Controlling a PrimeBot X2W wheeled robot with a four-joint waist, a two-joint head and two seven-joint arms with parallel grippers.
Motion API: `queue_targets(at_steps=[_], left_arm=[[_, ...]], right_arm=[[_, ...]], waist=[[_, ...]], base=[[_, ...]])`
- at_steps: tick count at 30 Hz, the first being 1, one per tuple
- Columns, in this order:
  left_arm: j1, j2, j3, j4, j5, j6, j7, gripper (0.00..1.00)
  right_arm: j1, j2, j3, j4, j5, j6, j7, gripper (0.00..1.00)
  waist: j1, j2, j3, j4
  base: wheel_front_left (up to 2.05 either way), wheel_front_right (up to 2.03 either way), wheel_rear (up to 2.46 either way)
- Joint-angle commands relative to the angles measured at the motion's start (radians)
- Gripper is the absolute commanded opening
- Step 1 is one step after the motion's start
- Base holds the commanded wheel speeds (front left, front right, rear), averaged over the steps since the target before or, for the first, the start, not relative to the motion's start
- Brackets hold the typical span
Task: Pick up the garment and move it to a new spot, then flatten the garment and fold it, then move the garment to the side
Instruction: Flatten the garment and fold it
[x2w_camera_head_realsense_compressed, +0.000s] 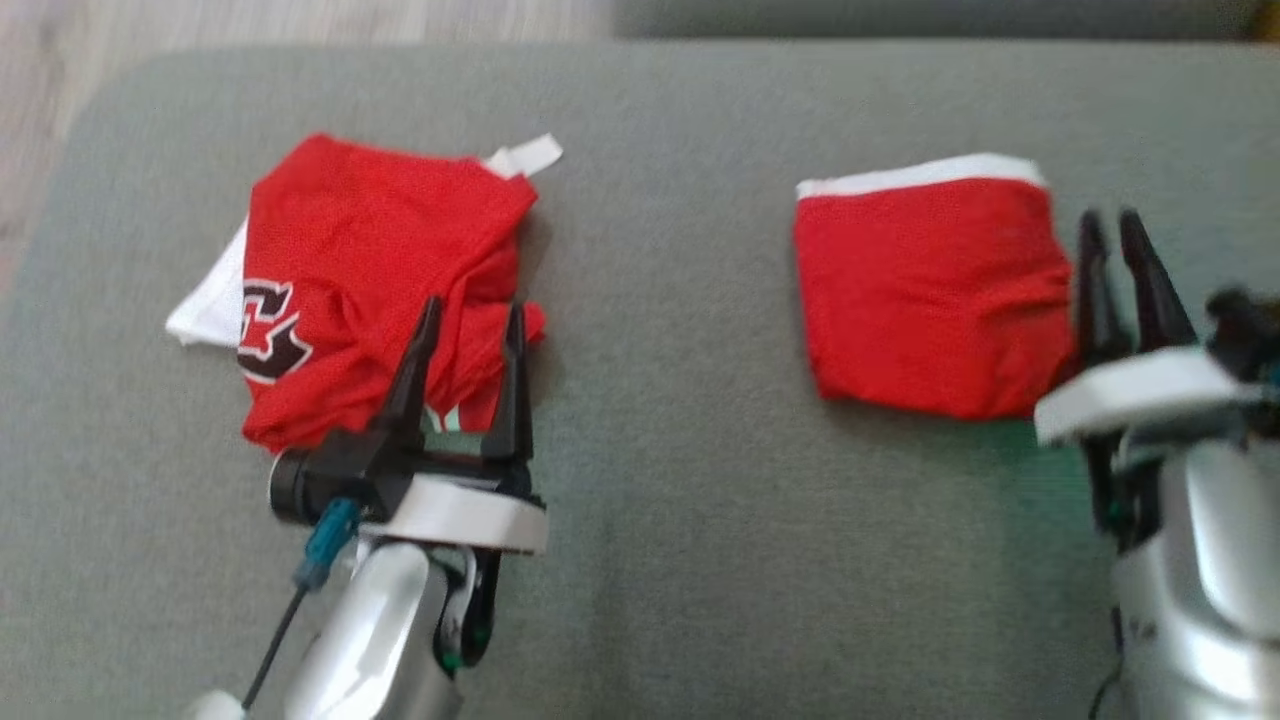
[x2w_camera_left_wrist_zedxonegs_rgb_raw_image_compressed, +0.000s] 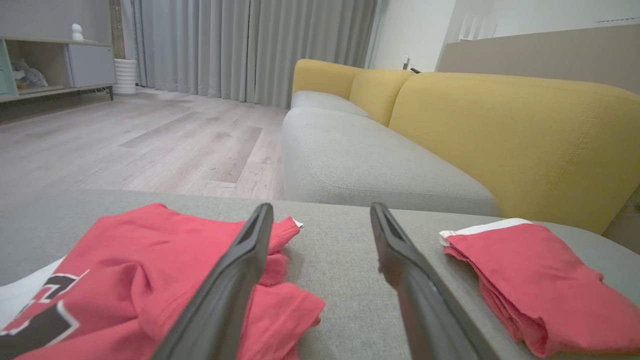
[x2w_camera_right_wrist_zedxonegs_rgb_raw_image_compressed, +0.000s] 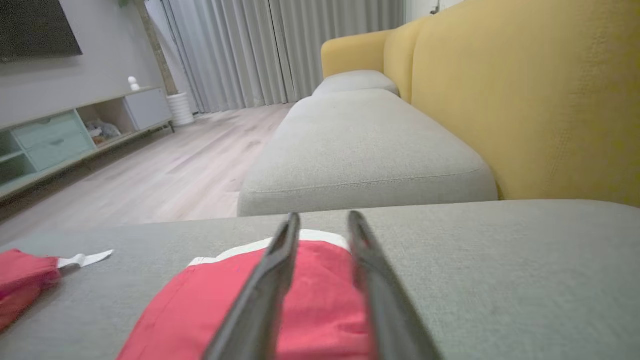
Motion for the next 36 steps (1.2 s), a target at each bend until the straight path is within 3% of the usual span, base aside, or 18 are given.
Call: queue_targets(at_steps=[1, 16, 23, 30, 36], left_arm=[[-0.041, 0.008, 0.019, -0.034, -0.009, 0.005, -0.010, 1.00], [-0.097, 0.008, -0.031, -0.037, -0.044, 0.021, -0.010, 1.00], [-0.086, 0.008, -0.025, -0.026, -0.043, 0.025, -0.010, 1.00], [-0.082, 0.008, -0.028, -0.027, -0.047, 0.027, -0.010, 1.00], [-0.073, 0.008, -0.029, -0.024, -0.048, 0.030, -0.010, 1.00]], right_arm=[[-0.066, -0.015, 0.012, -0.002, -0.013, -0.001, 0.008, 0.00], [-0.303, -0.103, 0.010, 0.427, -0.115, -0.001, 0.003, 0.00], [-0.351, -0.046, 0.068, 0.454, -0.082, -0.001, -0.104, 0.00], [-0.332, -0.003, 0.196, 0.490, -0.046, -0.001, -0.095, 0.00], [-0.317, -0.007, 0.224, 0.571, -0.023, -0.001, -0.091, 0.00]], waist=[[-0.0002, 0.0000, 0.088, 0.057], [-0.0002, 0.0000, 0.155, 0.121], [-0.0002, 0.0000, 0.125, 0.112], [-0.0002, 0.0000, 0.111, 0.116], [-0.0002, 0.0000, 0.093, 0.117]], base=[[0.00, 0.00, 0.00], [0.00, 0.00, 0.00], [0.00, 0.00, 0.00], [0.00, 0.00, 0.00], [0.00, 0.00, 0.00]])
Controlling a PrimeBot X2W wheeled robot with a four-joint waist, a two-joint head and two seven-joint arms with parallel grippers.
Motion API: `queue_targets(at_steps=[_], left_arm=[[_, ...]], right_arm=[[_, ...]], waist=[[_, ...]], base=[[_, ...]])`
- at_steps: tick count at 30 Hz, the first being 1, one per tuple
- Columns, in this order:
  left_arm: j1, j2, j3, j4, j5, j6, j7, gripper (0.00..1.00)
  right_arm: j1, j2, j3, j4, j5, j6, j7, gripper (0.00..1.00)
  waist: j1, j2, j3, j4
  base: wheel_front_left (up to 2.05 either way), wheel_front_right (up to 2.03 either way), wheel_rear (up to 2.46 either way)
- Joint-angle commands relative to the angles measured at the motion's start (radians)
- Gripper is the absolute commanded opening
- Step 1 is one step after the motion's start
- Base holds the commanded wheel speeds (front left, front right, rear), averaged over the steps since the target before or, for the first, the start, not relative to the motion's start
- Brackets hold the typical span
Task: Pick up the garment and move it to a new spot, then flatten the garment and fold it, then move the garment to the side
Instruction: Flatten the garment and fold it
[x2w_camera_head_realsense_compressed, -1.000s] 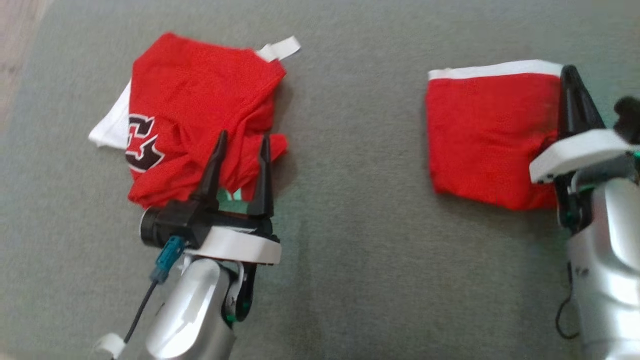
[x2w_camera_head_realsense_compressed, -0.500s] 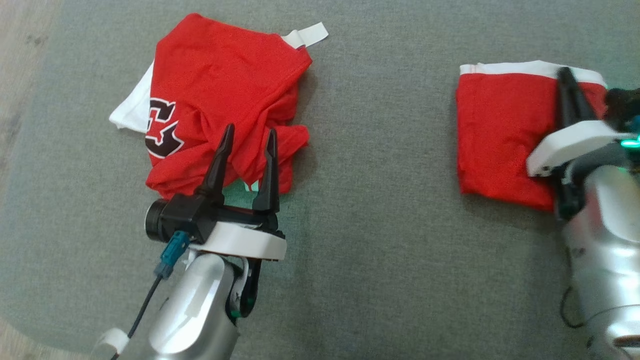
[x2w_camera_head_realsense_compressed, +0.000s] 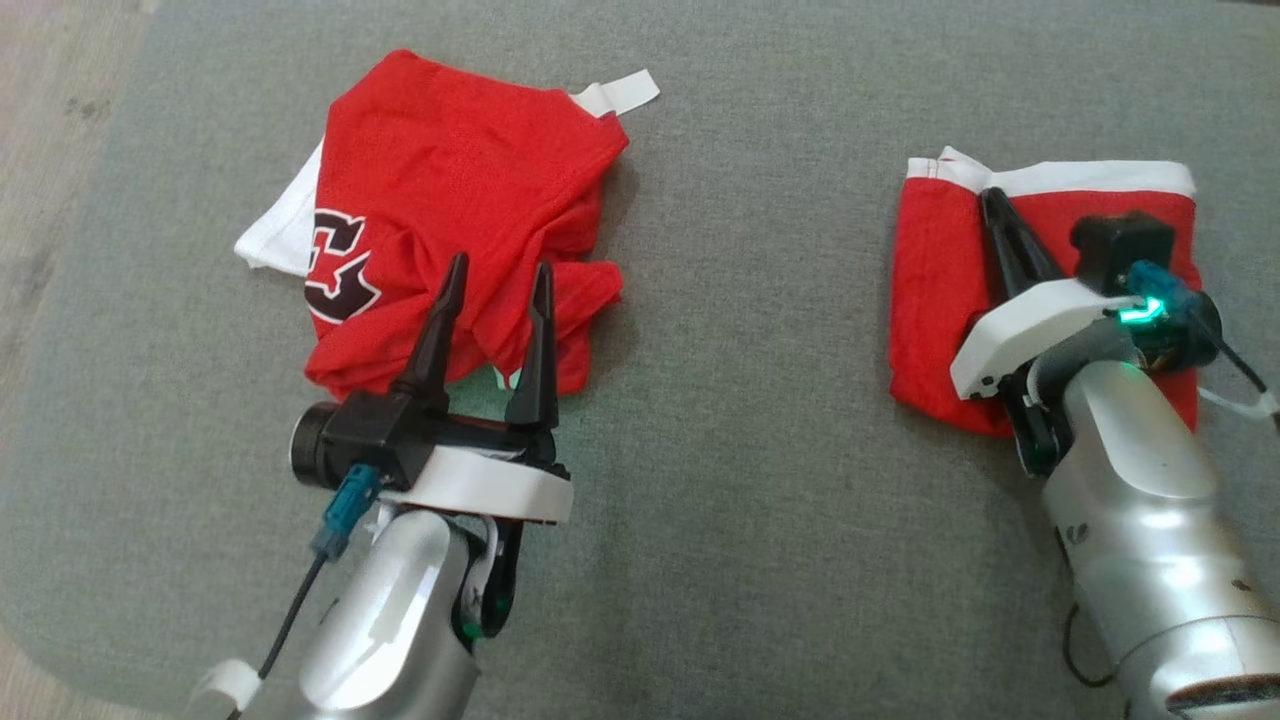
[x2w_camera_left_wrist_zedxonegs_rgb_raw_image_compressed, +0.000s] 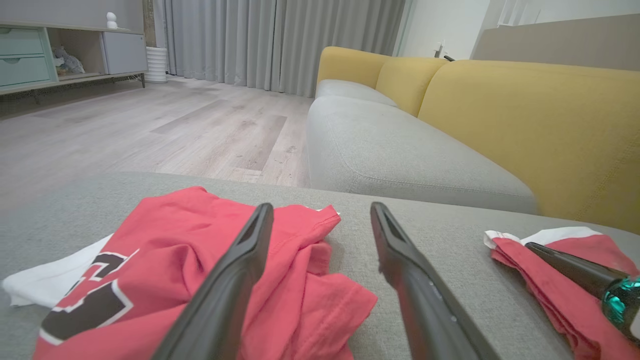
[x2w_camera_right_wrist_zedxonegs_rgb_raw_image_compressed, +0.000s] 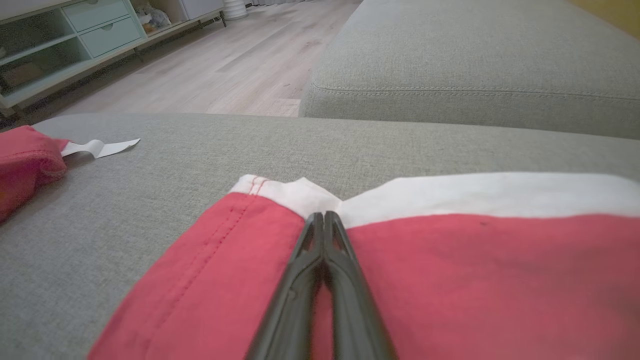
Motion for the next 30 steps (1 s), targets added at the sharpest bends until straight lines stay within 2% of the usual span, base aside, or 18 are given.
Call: queue_targets(at_steps=[1, 11, 17, 18, 19, 30], left_arm=[[-0.004, 0.009, 0.032, -0.022, -0.009, 0.009, -0.010, 1.00], [0.031, 0.009, 0.062, -0.019, -0.001, 0.002, -0.010, 1.00], [0.071, 0.009, 0.084, -0.008, 0.016, -0.009, -0.010, 1.00], [0.076, 0.009, 0.087, -0.006, 0.019, -0.012, -0.010, 1.00], [0.082, 0.009, 0.090, -0.003, 0.020, -0.013, -0.010, 1.00], [0.157, 0.009, 0.109, 0.025, 0.017, -0.011, -0.010, 1.00]], right_arm=[[0.007, 0.017, 0.029, 0.004, 0.013, -0.001, -0.012, 0.00], [0.079, -0.005, -0.048, -0.098, 0.055, -0.001, -0.052, 0.00], [0.229, 0.004, -0.101, -0.285, 0.060, -0.001, -0.053, 0.01], [0.257, 0.006, -0.107, -0.318, 0.053, -0.001, -0.053, 0.80], [0.287, 0.009, -0.111, -0.348, 0.047, -0.001, -0.053, 1.00], [0.520, 0.044, -0.135, -0.540, 0.023, -0.001, -0.053, 1.00]], waist=[[0.0001, 0.0000, -0.009, -0.004], [0.0001, 0.0000, -0.091, -0.048], [0.0001, 0.0000, -0.151, -0.088], [0.0001, 0.0000, -0.159, -0.093], [0.0001, 0.0000, -0.168, -0.098], [0.0001, 0.0000, -0.235, -0.137]], base=[[0.00, 0.00, 0.00], [0.00, 0.00, 0.00], [0.00, 0.00, 0.00], [0.00, 0.00, 0.00], [0.00, 0.00, 0.00], [0.00, 0.00, 0.00]])
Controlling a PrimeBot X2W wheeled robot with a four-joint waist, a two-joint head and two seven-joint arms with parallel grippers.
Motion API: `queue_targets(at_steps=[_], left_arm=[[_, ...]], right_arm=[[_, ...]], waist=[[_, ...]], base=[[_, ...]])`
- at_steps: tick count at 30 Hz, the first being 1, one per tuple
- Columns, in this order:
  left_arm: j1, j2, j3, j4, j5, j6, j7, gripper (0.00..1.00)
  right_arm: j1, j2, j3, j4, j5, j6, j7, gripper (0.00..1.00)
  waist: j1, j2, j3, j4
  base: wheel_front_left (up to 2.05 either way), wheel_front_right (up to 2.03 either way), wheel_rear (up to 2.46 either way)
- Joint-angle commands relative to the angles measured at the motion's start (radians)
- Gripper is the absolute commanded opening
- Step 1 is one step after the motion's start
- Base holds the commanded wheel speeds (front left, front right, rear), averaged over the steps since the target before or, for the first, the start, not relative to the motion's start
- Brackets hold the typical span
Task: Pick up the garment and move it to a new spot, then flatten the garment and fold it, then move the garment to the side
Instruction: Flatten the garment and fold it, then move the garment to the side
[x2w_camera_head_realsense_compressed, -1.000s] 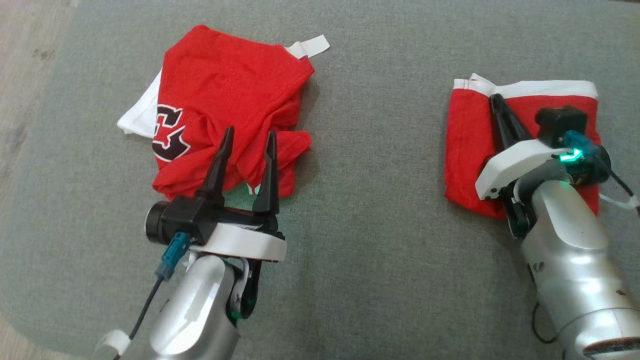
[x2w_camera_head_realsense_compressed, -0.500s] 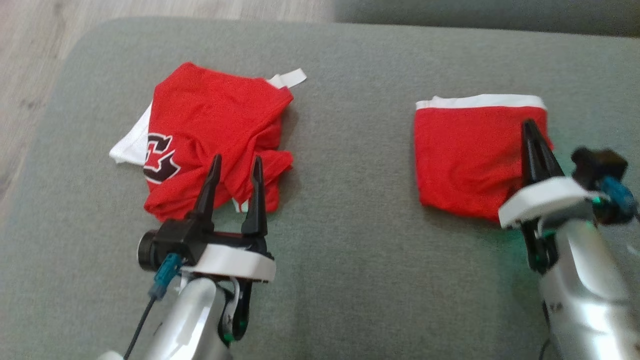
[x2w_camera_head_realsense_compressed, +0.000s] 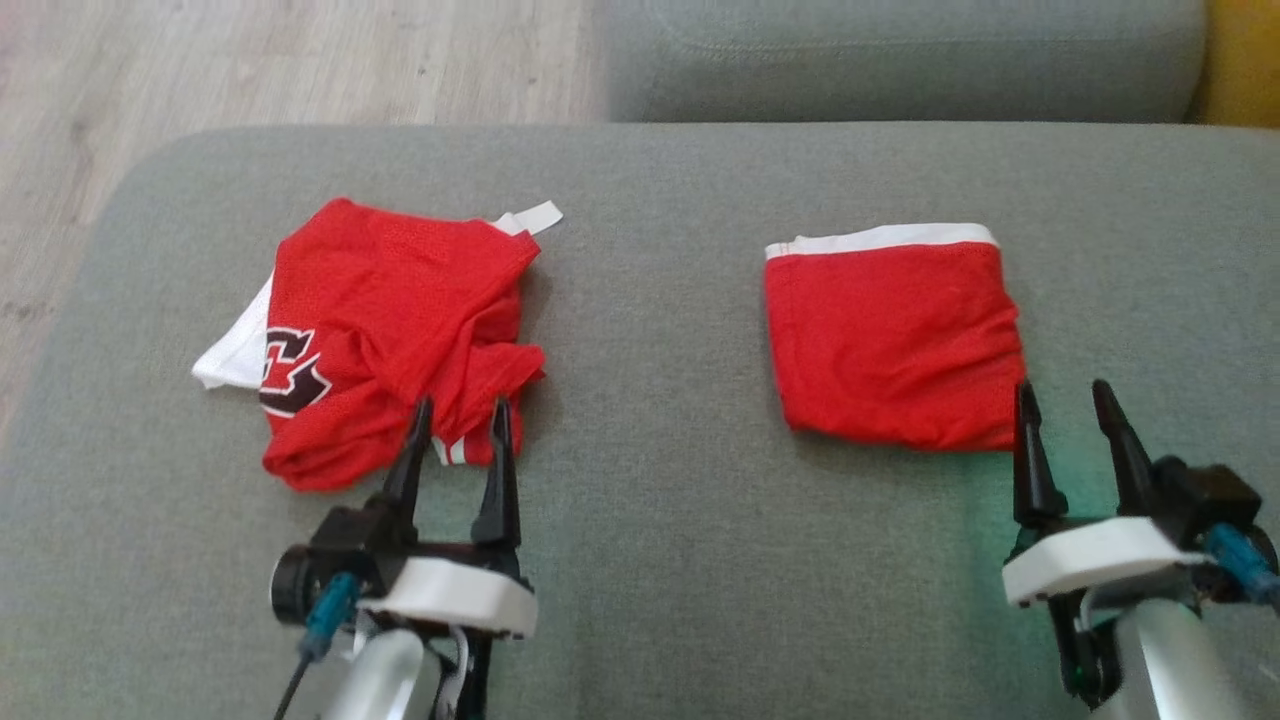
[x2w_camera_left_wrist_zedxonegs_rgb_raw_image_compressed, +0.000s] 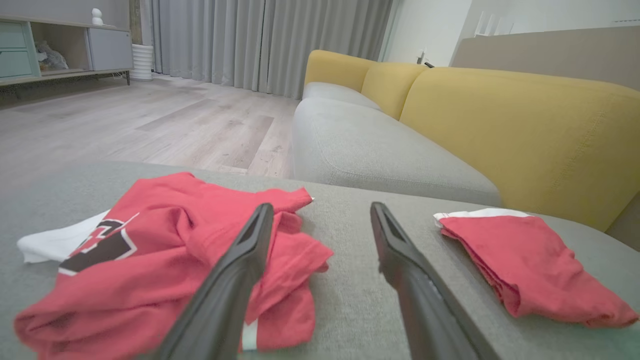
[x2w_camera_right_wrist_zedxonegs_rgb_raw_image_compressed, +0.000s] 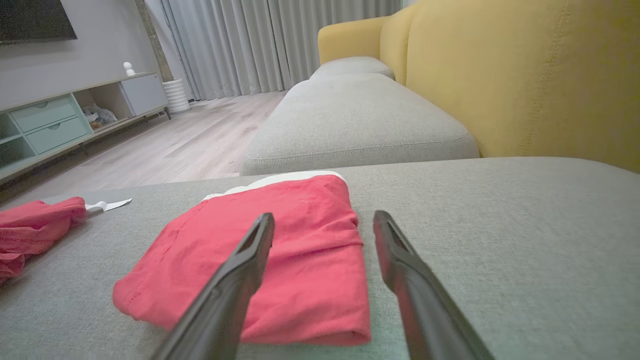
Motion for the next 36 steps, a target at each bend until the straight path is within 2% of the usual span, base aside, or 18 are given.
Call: queue_targets(at_steps=[1, 10, 17, 26, 28, 32, 35, 36], left_arm=[[-0.014, 0.008, 0.035, -0.024, 0.005, 0.004, -0.010, 1.00], [-0.028, 0.008, 0.008, -0.009, -0.001, 0.000, -0.010, 1.00], [-0.077, 0.008, -0.013, -0.022, -0.007, 0.002, -0.010, 1.00], [-0.121, 0.008, -0.044, -0.027, -0.019, 0.007, -0.010, 1.00], [-0.131, 0.008, -0.054, -0.031, -0.026, 0.011, -0.010, 1.00], [-0.137, 0.008, -0.059, -0.030, -0.029, 0.014, -0.010, 1.00], [-0.140, 0.008, -0.057, -0.029, -0.028, 0.015, -0.010, 1.00], [-0.141, 0.008, -0.055, -0.029, -0.028, 0.015, -0.010, 1.00]], right_arm=[[-0.011, 0.006, 0.022, -0.040, -0.007, -0.001, -0.012, 1.00], [0.012, 0.014, 0.013, -0.090, -0.019, -0.001, 0.012, 1.00], [-0.074, 0.015, -0.030, -0.090, -0.056, -0.001, 0.062, 1.00], [-0.251, 0.008, -0.136, 0.080, -0.074, -0.001, 0.188, 1.00], [-0.306, -0.007, -0.163, 0.163, -0.082, -0.001, 0.222, 1.00], [-0.362, -0.024, -0.167, 0.263, -0.077, -0.001, 0.237, 1.00], [-0.384, -0.040, -0.130, 0.329, -0.066, -0.001, 0.250, 1.00], [-0.389, -0.045, -0.117, 0.348, -0.058, -0.001, 0.254, 0.71]], waist=[[0.0001, -0.0001, -0.008, -0.007], [0.0001, -0.0001, 0.015, 0.006], [0.0001, -0.0001, 0.095, 0.025], [0.0001, -0.0001, 0.163, 0.061], [0.0001, -0.0001, 0.178, 0.074], [0.0001, -0.0001, 0.189, 0.085], [0.0001, -0.0001, 0.194, 0.088], [0.0001, -0.0001, 0.194, 0.087]], base=[[0.00, 0.00, 0.00], [0.00, 0.00, 0.00], [0.00, 0.00, 0.00], [0.00, 0.00, 0.00], [0.00, 0.00, 0.00], [0.00, 0.00, 0.00], [0.00, 0.00, 0.00], [0.00, 0.00, 0.00]])
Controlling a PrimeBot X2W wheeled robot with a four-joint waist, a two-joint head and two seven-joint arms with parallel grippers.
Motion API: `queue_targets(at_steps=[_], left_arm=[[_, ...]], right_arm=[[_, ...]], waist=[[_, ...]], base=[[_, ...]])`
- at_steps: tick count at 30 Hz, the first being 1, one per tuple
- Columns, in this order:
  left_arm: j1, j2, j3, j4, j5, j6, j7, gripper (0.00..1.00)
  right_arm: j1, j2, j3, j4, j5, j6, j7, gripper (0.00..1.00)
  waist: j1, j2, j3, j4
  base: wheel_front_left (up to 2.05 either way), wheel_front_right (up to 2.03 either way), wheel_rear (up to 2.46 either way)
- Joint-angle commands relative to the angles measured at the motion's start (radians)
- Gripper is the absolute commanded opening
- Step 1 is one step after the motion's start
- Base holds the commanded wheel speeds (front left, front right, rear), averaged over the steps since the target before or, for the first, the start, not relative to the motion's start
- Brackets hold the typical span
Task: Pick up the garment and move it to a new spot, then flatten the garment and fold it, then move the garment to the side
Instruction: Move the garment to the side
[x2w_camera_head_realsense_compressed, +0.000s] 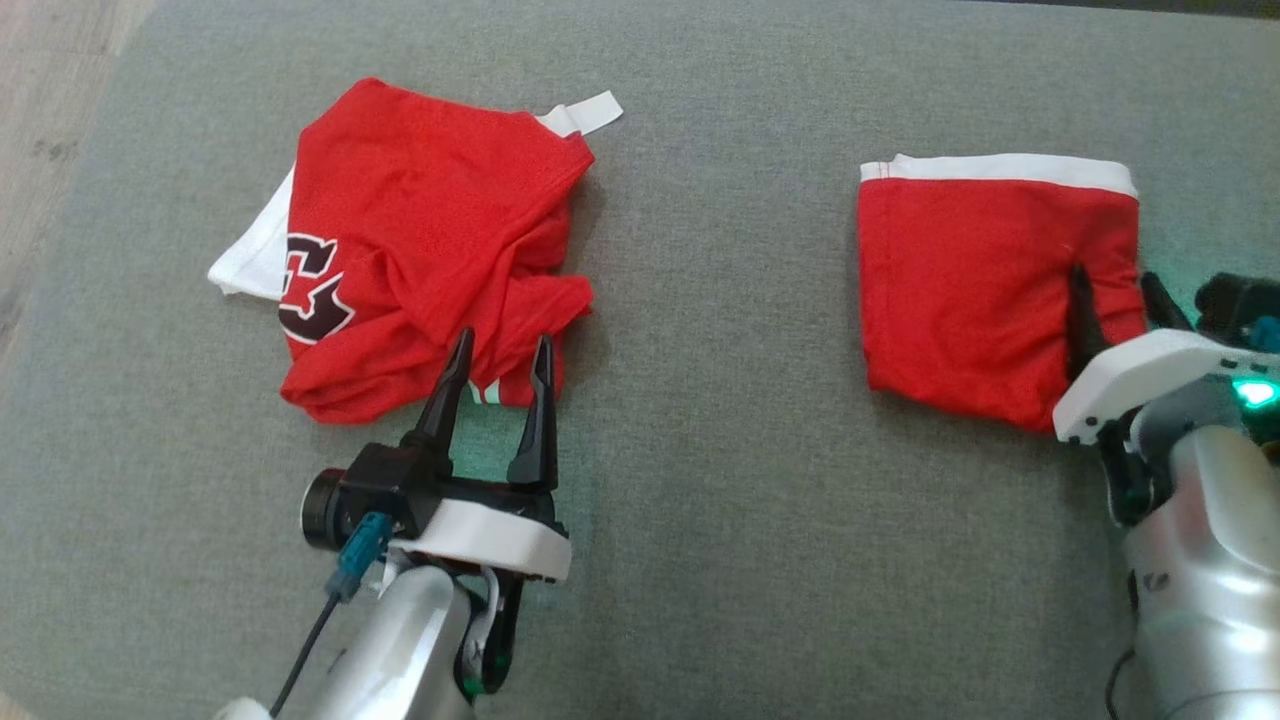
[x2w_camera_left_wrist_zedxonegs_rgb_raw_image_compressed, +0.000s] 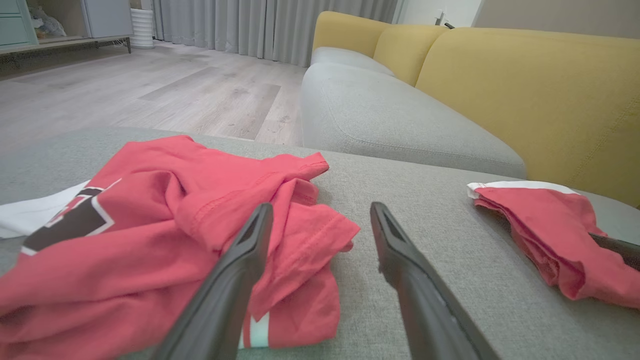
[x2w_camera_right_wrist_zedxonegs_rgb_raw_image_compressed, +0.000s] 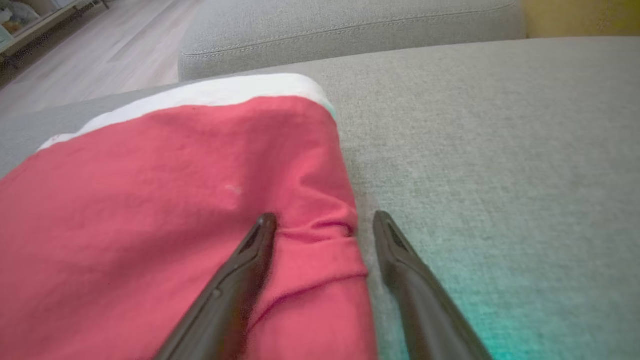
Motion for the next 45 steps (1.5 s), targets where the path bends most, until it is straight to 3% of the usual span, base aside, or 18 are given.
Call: queue_targets(at_steps=[1, 2, 12, 15, 22, 27, 32, 37, 43, 44, 45], left_arm=[[-0.036, 0.008, 0.028, -0.030, -0.005, 0.006, -0.010, 1.00], [-0.036, 0.008, 0.030, -0.029, -0.004, 0.006, -0.010, 1.00], [-0.003, 0.008, 0.055, -0.016, 0.012, 0.006, -0.010, 1.00], [0.010, 0.008, 0.062, -0.019, 0.016, 0.005, -0.010, 1.00], [0.024, 0.008, 0.074, -0.039, 0.028, 0.001, -0.010, 1.00], [0.010, 0.008, 0.081, -0.055, 0.040, -0.006, -0.010, 1.00], [-0.014, 0.008, 0.085, -0.073, 0.045, -0.008, -0.010, 1.00], [-0.033, 0.008, 0.083, -0.081, 0.049, -0.011, -0.010, 1.00], [-0.055, 0.008, 0.083, -0.083, 0.047, -0.012, -0.010, 1.00], [-0.058, 0.008, 0.082, -0.081, 0.047, -0.013, -0.010, 1.00], [-0.061, 0.008, 0.081, -0.080, 0.045, -0.012, -0.010, 1.00]], right_arm=[[-0.006, -0.001, 0.038, 0.006, 0.012, -0.001, 0.012, 0.13], [-0.009, -0.008, 0.054, 0.020, 0.013, -0.001, 0.011, 0.00], [-0.014, -0.093, 0.208, 0.067, 0.013, -0.001, -0.045, 0.00], [-0.002, -0.159, 0.252, 0.057, 0.008, -0.001, -0.037, 0.00], [0.041, -0.380, 0.309, 0.020, -0.011, -0.001, 0.017, 0.00], [0.067, -0.527, 0.269, 0.007, -0.042, -0.001, 0.073, 0.00], [0.071, -0.626, 0.162, 0.001, -0.087, -0.001, 0.105, 0.00], [0.059, -0.656, 0.076, 0.002, -0.119, -0.001, 0.120, 0.00], [0.043, -0.643, 0.005, -0.027, -0.169, -0.001, 0.122, 0.00], [0.040, -0.639, -0.007, -0.037, -0.177, -0.001, 0.117, 0.18], [0.038, -0.632, -0.016, -0.046, -0.182, -0.001, 0.114, 0.93]], waist=[[-0.0001, 0.0000, -0.001, -0.001], [-0.0001, 0.0000, -0.003, -0.003], [-0.0001, 0.0000, -0.083, -0.050], [-0.0001, 0.0000, -0.104, -0.066], [-0.0001, 0.0000, -0.095, -0.087], [-0.0001, 0.0000, -0.044, -0.084], [-0.0001, 0.0000, 0.020, -0.077], [-0.0001, 0.0000, 0.061, -0.073], [-0.0001, 0.0000, 0.091, -0.073], [-0.0001, 0.0000, 0.093, -0.072], [-0.0001, 0.0000, 0.092, -0.072]], base=[[0.00, 0.00, 0.00], [0.00, 0.00, 0.00], [0.00, 0.00, 0.00], [0.00, 0.00, 0.00], [0.00, 0.00, 0.00], [0.00, 0.00, 0.00], [0.00, 0.00, 0.00], [0.00, 0.00, 0.00], [0.00, 0.00, 0.00], [0.00, 0.00, 0.00], [0.00, 0.00, 0.00]])
